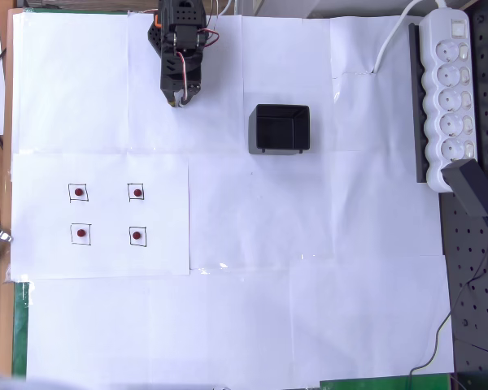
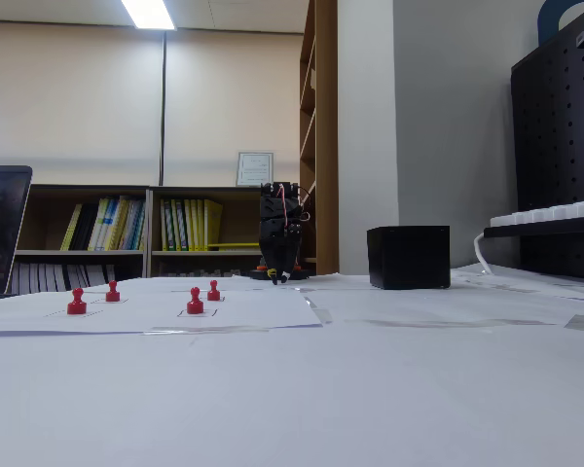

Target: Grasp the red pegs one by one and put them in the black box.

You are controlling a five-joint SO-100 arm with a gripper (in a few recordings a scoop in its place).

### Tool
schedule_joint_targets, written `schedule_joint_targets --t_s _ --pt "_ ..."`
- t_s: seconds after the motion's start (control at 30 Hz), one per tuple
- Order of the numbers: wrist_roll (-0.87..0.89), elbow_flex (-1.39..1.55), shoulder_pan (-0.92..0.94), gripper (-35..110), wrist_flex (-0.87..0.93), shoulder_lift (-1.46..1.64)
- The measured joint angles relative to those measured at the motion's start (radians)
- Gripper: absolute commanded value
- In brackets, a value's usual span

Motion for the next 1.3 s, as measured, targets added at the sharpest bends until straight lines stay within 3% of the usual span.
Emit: schedule_joint_targets --t_s 0.1,0.27,0.4,0.5,0.93,1.3 --pt "0.083 0.000 0.067 3 -0.262 0.155" --pt "0.075 -0.005 0.193 6 -0.946 0.520" --pt "0.026 0.003 0.244 10 -1.321 0.828" --pt "-0.012 0.040 0.272 10 -1.497 1.066" --pt "-0.189 0.276 0.230 11 -1.882 1.617" --pt "-0.198 0.528 0.238 11 -1.905 1.855"
